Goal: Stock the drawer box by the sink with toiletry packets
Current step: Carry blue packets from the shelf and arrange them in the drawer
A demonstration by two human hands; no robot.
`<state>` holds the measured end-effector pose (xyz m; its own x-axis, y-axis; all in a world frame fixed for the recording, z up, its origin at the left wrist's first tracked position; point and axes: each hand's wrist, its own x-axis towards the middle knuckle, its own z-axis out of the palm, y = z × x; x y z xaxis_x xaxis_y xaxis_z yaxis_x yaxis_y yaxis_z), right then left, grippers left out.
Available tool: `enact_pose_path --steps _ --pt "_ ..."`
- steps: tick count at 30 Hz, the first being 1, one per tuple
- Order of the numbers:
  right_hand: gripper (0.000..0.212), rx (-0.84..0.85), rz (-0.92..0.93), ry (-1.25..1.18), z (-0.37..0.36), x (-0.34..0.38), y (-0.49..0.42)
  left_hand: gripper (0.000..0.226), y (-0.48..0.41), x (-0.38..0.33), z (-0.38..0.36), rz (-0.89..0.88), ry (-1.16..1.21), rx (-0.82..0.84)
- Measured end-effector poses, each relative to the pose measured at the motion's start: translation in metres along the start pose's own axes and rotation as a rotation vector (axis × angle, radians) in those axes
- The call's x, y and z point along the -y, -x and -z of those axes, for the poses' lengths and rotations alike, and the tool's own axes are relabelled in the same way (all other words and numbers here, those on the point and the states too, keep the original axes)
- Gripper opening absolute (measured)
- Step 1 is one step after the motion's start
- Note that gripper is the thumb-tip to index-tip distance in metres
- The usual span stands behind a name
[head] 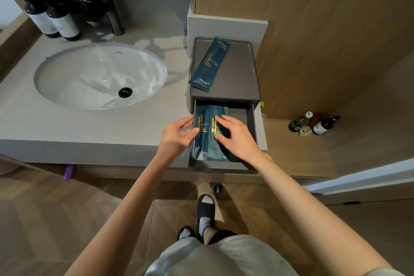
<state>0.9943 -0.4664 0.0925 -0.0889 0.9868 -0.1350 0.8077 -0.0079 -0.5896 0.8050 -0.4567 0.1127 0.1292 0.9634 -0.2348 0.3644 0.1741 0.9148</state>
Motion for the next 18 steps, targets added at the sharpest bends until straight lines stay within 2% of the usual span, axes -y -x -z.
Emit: enact_pose_path --steps 5,7,11,13,15,18 --pt "0.053 0.084 0.04 0.036 0.002 0.001 -0.001 0.05 -0.003 0.002 0.001 -0.003 -0.06 0.027" --pt "0.05 0.091 0.086 0.05 0.01 0.003 -0.001 0.048 -0.008 0.002 0.005 -0.015 -0.134 -0.013" --pt "0.033 -0.179 0.184 -0.053 0.037 0.013 -0.005 0.045 -0.031 -0.016 0.017 -0.112 -0.199 -0.211" --pt "0.033 -0.277 0.202 -0.002 0.052 0.015 -0.015 0.045 -0.052 -0.031 0.02 -0.158 -0.214 -0.257" --pt "0.036 -0.277 0.172 0.089 0.062 0.011 -0.028 0.051 -0.077 -0.042 0.018 -0.193 -0.27 -0.245" --pt "0.04 -0.187 0.086 0.173 0.066 -0.001 -0.042 0.067 -0.11 -0.053 0.009 -0.15 -0.424 -0.199"
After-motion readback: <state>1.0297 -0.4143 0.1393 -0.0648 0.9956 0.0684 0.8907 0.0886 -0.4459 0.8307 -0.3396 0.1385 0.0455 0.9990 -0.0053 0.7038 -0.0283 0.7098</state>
